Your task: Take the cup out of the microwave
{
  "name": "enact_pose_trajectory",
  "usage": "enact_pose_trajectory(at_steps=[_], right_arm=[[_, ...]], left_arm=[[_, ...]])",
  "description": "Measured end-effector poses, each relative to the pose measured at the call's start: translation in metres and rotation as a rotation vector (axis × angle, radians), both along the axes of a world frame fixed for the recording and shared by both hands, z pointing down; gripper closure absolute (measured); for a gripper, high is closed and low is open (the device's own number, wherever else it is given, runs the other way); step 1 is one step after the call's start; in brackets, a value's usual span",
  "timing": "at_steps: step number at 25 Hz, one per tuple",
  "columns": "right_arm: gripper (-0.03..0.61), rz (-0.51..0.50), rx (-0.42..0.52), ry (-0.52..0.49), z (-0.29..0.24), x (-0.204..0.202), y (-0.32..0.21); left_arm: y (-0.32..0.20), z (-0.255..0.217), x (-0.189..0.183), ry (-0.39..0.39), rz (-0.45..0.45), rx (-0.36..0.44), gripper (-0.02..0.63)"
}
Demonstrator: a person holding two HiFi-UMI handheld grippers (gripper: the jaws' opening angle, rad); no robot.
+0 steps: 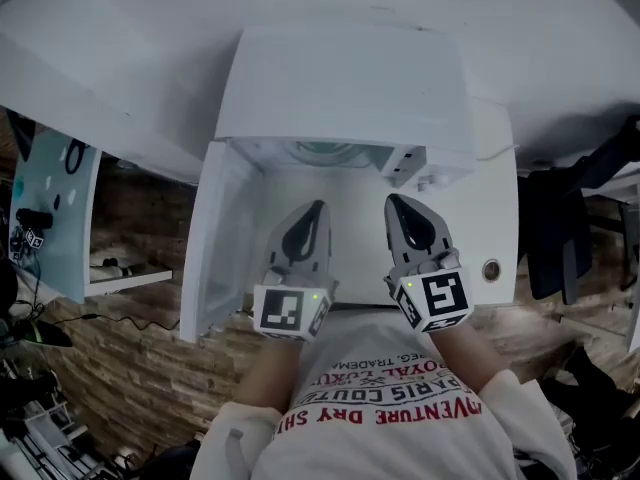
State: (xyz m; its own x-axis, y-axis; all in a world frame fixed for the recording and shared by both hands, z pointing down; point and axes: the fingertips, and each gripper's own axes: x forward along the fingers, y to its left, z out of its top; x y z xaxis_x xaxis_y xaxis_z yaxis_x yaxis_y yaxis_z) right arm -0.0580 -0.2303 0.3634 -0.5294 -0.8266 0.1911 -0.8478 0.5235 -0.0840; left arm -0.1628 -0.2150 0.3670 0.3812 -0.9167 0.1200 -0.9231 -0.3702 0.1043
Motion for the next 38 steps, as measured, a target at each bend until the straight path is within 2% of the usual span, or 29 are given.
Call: enact_pose_trajectory(at_steps=[4, 10, 12, 13, 21, 31, 38], right_arm=[[0.568, 0.048, -0.007, -0.004, 0.009, -0.011, -0.014], [0.568, 0.073, -0.047, 0.04, 0.043, -0.021, -0.027], [0.568, 0.077, -0.072, 0.047, 0.056, -0.022, -0.031], [0.568, 0.078, -0.083, 0.051, 0.062, -0.022, -0.033], [0.568, 0.071, -0.154, 0.056, 0.089, -0.025, -0.042], [0.568, 0.079, -0.186, 0.054, 0.108, -0.026, -0.063], [0.568, 0.077, -0.212, 0.059, 0.114, -0.025, -0.066]], left_arm=[[-0.019, 0.017, -0.009, 0.018, 0.025, -0.007, 0.606], [-0.05, 0.058, -0.015, 0.034, 0.035, -0.081, 0.591], [-0.062, 0.074, -0.015, 0.06, 0.037, -0.113, 0.472], [-0.068, 0.082, -0.015, 0.07, 0.037, -0.127, 0.442], [-0.118, 0.121, -0.018, 0.042, 0.005, -0.164, 0.281], [-0.167, 0.14, -0.018, -0.031, 0.014, -0.188, 0.256], [-0.184, 0.146, -0.009, -0.083, 0.035, -0.2, 0.252]])
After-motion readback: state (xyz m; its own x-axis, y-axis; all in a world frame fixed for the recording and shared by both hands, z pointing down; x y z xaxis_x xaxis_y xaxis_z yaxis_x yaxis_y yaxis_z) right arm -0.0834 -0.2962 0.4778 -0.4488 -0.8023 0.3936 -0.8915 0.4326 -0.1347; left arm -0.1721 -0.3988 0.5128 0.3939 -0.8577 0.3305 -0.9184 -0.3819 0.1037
